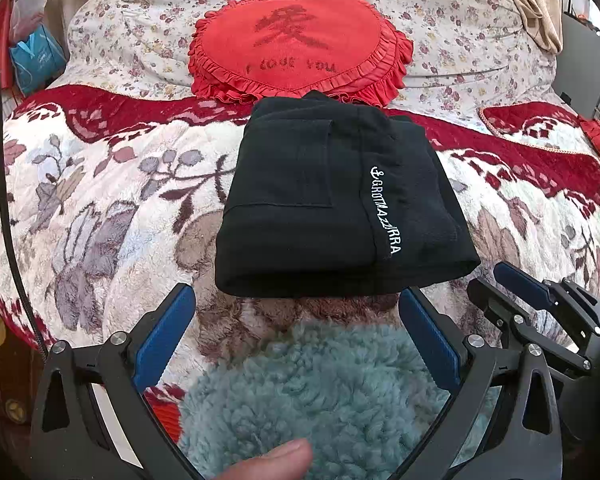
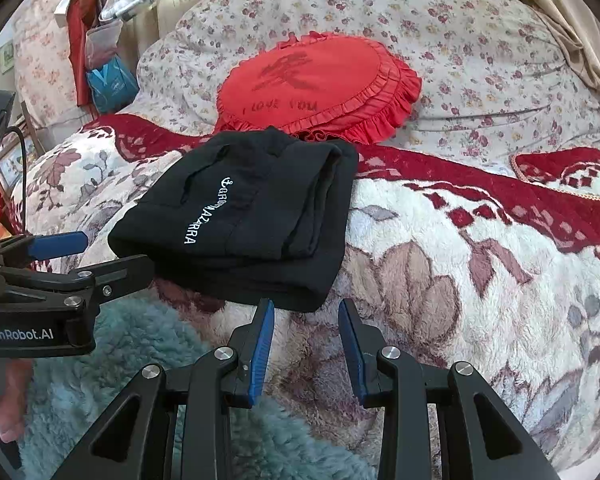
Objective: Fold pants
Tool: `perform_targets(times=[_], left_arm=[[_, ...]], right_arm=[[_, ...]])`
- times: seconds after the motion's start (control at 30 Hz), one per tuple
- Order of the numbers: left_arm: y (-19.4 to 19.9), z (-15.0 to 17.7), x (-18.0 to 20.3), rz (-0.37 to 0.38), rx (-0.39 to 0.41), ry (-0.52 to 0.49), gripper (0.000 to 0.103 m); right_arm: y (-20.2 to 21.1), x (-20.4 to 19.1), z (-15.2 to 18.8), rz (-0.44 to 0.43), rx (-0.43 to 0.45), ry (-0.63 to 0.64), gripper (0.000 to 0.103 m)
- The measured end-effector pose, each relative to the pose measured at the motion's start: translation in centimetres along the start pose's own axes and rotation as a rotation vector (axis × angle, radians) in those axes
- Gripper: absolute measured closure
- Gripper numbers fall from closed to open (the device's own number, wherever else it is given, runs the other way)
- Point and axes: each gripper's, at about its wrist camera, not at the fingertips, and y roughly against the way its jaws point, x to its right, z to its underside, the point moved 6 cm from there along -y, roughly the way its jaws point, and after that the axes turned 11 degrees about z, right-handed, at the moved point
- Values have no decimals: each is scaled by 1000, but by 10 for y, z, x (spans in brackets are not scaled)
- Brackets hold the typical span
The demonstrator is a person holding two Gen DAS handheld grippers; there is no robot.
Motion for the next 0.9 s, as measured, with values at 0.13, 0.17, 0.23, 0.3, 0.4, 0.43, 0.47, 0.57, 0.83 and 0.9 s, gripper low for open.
perform_targets(times=[0.13, 0.17, 0.23, 0.3, 0.4, 0.43, 0.47, 0.57, 0.83, 0.9], left_arm=[[0, 0, -1, 2, 0, 1, 1], [0, -1, -1, 2, 0, 1, 1], [0, -1, -1, 2, 1, 3, 1], [0, -1, -1, 2, 1, 3, 1], [0, -1, -2, 2, 0, 2, 1], [0, 0, 0, 3, 0, 2, 1], [0, -1, -2, 3, 0, 2, 1], [0, -1, -2, 3, 0, 2, 1], [0, -1, -2, 4, 0, 2, 1], [1, -1, -3, 4, 0, 2, 1]], right_arm=[[0, 1, 0, -1, 0, -2, 71], [0, 1, 0, 0, 1, -1, 71], [0, 2, -1, -1, 3, -1, 71], [0, 2, 0, -1, 1, 0, 71], [1, 1, 0, -1, 1, 0, 71], [1, 1, 0, 0, 1, 0, 71], [1, 1, 0, 0, 2, -1, 71], [1, 1, 0, 0, 2, 1, 71], [1, 0, 0, -1, 2, 1, 71], [2, 0, 0, -1, 1, 1, 71]])
